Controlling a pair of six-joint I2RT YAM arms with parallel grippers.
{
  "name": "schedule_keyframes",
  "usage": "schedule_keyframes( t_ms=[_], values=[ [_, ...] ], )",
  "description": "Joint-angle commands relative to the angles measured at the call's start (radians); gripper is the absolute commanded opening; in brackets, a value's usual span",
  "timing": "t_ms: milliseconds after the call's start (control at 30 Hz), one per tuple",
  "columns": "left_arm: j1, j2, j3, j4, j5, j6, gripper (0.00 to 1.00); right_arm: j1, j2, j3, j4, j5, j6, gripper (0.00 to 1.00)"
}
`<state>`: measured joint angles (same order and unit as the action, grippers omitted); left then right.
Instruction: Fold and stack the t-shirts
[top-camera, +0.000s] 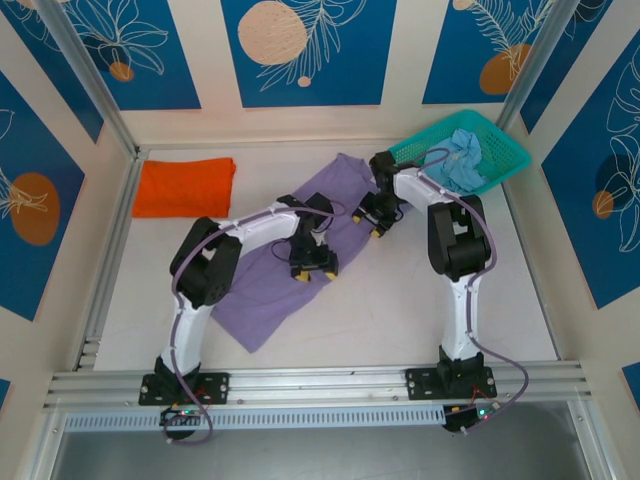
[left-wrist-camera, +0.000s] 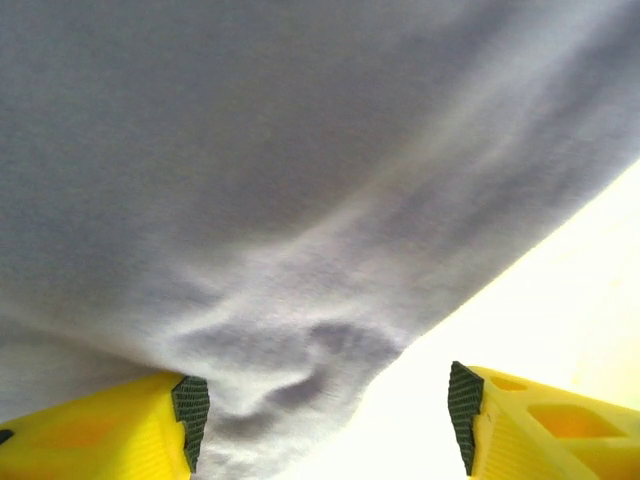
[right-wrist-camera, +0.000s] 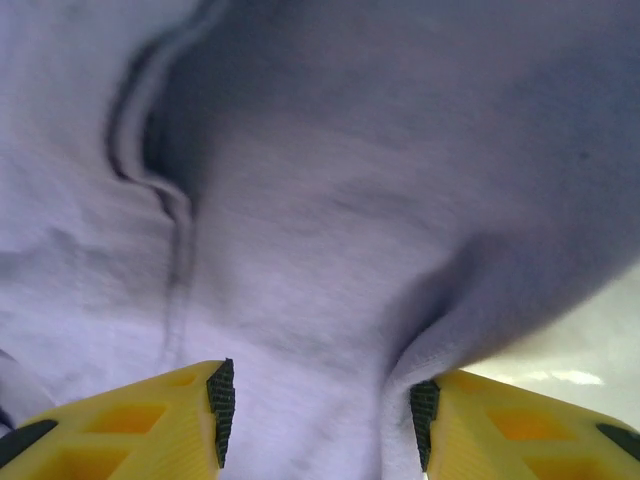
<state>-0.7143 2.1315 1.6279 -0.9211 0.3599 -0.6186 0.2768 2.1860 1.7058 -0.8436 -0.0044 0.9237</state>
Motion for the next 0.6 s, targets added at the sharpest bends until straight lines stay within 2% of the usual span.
schedule_keyframes(
  t_ms=[0, 133, 200, 267, 400, 567],
  values=[
    [-0.001, -0.038, 0.100, -0.092, -0.001, 0.042, 0.71, 0.008, 0.077, 0.087, -0.059, 0.013, 0.036, 0.53],
    [0.093, -0.163, 0.104, -0.193, -0.152, 0.090, 0.79, 0.030, 0.150, 0.181, -0.087, 0.033, 0.036, 0.53],
    [0.166, -0.229, 0.032, -0.196, -0.261, 0.094, 0.80, 0.044, 0.205, 0.255, -0.121, 0.043, 0.028, 0.52],
    [0.252, -0.272, -0.066, -0.179, -0.312, 0.076, 0.78, 0.058, 0.255, 0.324, -0.155, 0.044, 0.021, 0.53],
    [0.424, -0.308, -0.252, -0.093, -0.283, 0.047, 0.71, 0.092, 0.357, 0.483, -0.211, 0.047, -0.009, 0.53],
    [0.515, -0.247, -0.327, -0.071, -0.262, 0.069, 0.68, 0.130, 0.452, 0.640, -0.230, 0.030, -0.035, 0.53]
  ],
)
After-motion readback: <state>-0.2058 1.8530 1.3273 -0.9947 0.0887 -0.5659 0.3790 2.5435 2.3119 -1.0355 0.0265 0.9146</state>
